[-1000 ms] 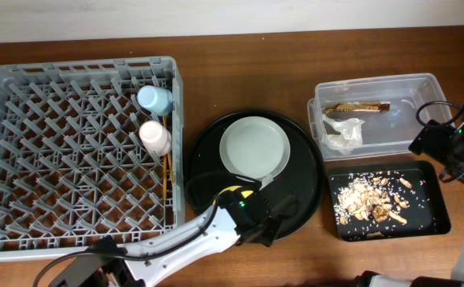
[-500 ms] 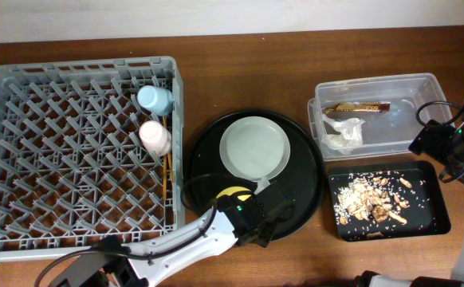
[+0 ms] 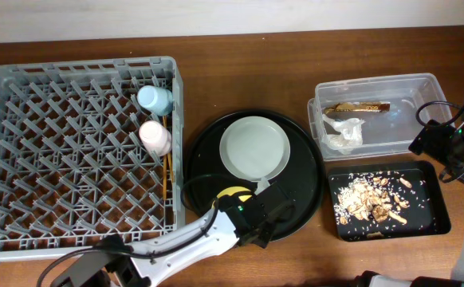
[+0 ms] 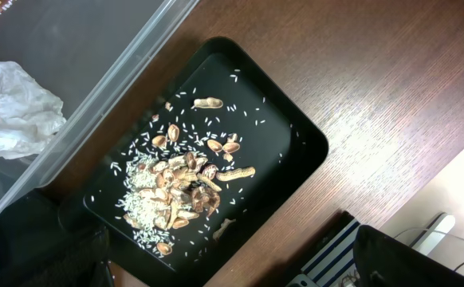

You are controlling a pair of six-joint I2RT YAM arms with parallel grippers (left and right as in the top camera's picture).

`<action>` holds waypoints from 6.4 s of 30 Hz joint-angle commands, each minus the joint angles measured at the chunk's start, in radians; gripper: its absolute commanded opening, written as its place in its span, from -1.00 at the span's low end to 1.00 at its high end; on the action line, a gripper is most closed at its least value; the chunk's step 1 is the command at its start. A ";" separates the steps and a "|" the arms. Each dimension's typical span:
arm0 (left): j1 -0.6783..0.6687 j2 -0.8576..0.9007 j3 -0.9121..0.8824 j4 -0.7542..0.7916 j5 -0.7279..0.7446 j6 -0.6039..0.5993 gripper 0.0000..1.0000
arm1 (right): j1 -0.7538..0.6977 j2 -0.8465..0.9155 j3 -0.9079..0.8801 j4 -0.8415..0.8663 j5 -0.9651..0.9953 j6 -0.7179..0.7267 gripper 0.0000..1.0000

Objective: Sort waste into correct bins and load items into the dishwasher rack
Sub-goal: 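Lift the yellow bowl and lower it into the rack's front right corner, then move the left gripper to the white plate and grasp its edge, then lift the white plate and stand it upright at the rack's back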

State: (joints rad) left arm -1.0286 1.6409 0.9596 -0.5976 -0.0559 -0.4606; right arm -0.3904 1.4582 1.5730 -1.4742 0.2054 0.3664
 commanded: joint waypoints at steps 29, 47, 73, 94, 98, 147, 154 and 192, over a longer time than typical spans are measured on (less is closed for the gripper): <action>1.190 -0.245 0.244 -0.756 1.429 0.890 -1.00 | -0.003 0.003 0.007 -0.003 0.016 0.006 0.97; 1.522 -0.150 -0.121 -0.519 1.477 0.904 -1.00 | -0.003 0.003 0.007 -0.003 0.016 0.006 0.97; 1.705 -0.098 0.121 -0.757 1.116 0.900 0.06 | -0.003 0.003 0.007 -0.003 0.016 0.005 0.97; 0.568 -0.154 0.483 -0.296 0.037 0.106 0.89 | -0.003 0.003 0.007 -0.003 0.016 0.006 0.98; 0.538 0.026 0.483 -0.246 0.014 0.106 0.98 | -0.003 0.003 0.007 -0.003 0.016 0.005 0.98; 0.644 -0.055 0.666 -0.293 -1.078 0.521 -1.00 | -0.003 0.003 0.007 -0.003 0.016 0.006 0.97; 0.806 0.063 0.657 -0.249 -1.075 0.576 -1.00 | -0.003 0.003 0.007 -0.003 0.016 0.006 0.97; 0.927 0.118 0.977 -0.255 0.013 0.299 0.99 | -0.003 0.003 0.007 -0.003 0.016 0.006 0.97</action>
State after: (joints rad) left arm -0.1425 1.8652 1.8717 -0.8654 -0.5690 0.0132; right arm -0.3904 1.4590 1.5730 -1.4742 0.2054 0.3660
